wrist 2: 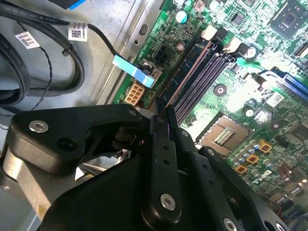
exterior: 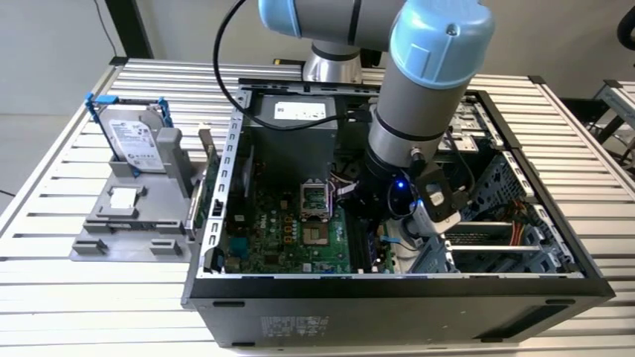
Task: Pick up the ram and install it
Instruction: 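Insert the ram into the slot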
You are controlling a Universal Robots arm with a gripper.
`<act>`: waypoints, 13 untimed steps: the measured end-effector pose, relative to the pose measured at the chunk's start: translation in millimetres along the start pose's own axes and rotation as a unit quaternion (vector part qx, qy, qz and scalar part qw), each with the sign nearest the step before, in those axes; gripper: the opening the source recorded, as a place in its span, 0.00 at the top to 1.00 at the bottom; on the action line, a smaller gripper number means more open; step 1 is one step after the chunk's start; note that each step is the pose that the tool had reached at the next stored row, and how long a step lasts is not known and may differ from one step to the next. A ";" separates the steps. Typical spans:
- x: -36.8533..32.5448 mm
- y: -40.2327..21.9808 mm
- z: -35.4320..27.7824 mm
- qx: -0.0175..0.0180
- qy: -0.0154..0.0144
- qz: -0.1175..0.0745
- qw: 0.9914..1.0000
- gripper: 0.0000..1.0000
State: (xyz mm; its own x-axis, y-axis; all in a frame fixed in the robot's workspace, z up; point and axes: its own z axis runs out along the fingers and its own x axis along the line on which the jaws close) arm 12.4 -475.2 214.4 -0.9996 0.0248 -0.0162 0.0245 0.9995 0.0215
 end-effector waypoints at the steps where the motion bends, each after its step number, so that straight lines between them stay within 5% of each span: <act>1: -0.1 -0.1 -0.1 0.001 0.000 0.000 1.000 1.00; 13: -0.2 1.4 2.5 0.003 0.000 0.000 1.000 1.00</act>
State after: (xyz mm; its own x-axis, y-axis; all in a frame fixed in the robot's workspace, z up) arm 12.7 -473.7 212.0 -0.9996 0.0246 -0.0162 0.0244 0.9996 0.0154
